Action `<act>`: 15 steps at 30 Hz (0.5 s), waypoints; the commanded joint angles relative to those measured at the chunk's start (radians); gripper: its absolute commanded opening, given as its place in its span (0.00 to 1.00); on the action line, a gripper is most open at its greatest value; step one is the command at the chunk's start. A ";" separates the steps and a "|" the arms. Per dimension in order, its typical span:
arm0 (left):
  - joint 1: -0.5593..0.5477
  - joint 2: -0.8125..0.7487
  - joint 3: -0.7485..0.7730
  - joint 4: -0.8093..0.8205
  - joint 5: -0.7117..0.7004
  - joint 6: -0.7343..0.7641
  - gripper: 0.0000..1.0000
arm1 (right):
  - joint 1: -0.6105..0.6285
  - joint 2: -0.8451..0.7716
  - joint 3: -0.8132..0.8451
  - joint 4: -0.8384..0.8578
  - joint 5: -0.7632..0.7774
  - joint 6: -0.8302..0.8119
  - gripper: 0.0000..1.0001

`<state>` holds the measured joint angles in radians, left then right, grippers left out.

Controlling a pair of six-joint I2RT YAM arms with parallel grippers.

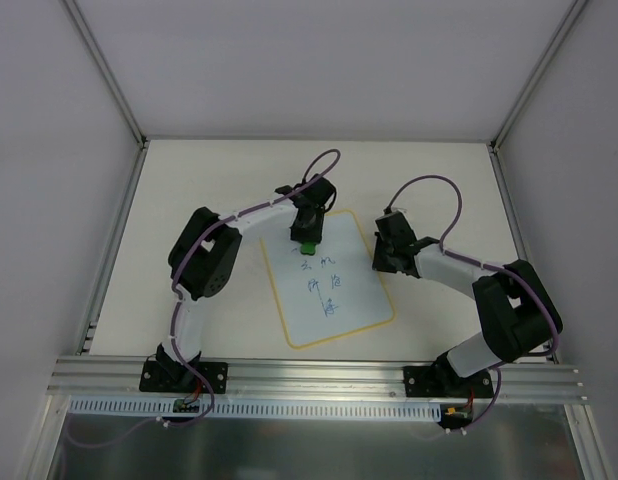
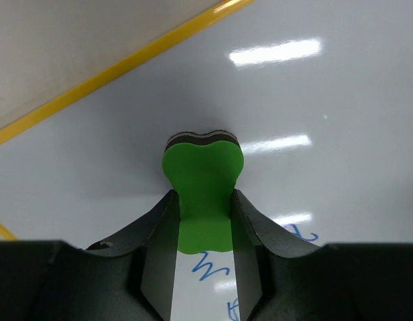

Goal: Erase the whiteboard

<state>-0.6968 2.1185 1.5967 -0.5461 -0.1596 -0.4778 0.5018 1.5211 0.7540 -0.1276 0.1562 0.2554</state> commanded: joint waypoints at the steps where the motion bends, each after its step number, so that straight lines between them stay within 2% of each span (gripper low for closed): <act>1: 0.054 0.011 -0.144 -0.169 -0.018 -0.001 0.00 | 0.007 0.001 -0.021 -0.078 -0.004 0.016 0.05; 15: 0.161 -0.138 -0.281 -0.137 -0.069 -0.041 0.00 | 0.011 -0.012 -0.030 -0.075 -0.003 0.021 0.04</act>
<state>-0.5549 1.9575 1.3750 -0.5571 -0.1635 -0.5037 0.5083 1.5211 0.7540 -0.1272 0.1345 0.2741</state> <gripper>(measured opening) 0.326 0.051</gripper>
